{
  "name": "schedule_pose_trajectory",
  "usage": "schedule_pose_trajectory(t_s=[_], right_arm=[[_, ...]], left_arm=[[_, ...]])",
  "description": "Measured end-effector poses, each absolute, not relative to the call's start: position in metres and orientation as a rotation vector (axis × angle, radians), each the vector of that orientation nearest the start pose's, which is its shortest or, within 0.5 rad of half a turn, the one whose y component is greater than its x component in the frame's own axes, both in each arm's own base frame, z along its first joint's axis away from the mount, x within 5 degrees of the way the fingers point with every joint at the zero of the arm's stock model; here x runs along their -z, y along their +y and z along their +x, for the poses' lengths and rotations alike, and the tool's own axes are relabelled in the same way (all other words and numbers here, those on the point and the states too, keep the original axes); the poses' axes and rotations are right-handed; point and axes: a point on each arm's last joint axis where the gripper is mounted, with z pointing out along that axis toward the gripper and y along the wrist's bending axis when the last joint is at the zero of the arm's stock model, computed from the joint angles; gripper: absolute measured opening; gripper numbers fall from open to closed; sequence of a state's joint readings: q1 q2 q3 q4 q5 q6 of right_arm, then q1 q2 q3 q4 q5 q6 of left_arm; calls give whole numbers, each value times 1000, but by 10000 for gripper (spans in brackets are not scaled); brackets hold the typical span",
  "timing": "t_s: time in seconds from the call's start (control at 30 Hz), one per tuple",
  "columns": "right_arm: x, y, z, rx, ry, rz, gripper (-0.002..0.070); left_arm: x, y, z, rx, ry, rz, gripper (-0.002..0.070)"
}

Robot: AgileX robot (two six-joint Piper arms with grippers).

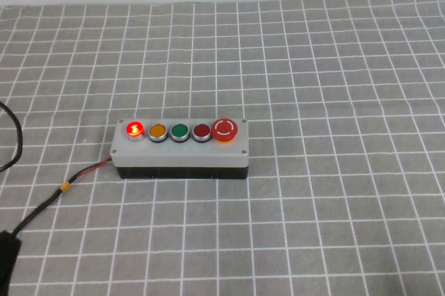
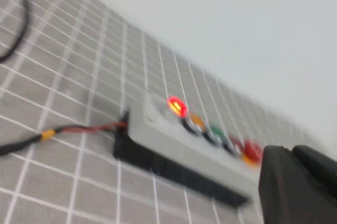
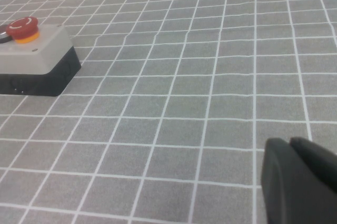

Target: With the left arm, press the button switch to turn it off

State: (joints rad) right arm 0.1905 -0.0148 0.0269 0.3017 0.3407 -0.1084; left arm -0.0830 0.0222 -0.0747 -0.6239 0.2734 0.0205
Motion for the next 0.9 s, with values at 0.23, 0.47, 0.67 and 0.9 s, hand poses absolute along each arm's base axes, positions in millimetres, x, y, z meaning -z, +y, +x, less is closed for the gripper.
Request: schedule_pose_trajectory(t_s=[0.23,0.47,0.67,0.9], right_arm=[[-176,19,50,-350,1833,-83,-17],[-176,19,50,-350,1833,-83,-17],[-176,19,50,-350,1833,-83,-17],[-176,19,50,-350,1833,-83,-17]], left_arm=[[-276,-32,74,499,2188,-29,-3],[-319,-37,142,383,2538,214,-3],[-334,-50,212,348,2575,332,-3],[-316,-89,288,248,2679,497,-3]])
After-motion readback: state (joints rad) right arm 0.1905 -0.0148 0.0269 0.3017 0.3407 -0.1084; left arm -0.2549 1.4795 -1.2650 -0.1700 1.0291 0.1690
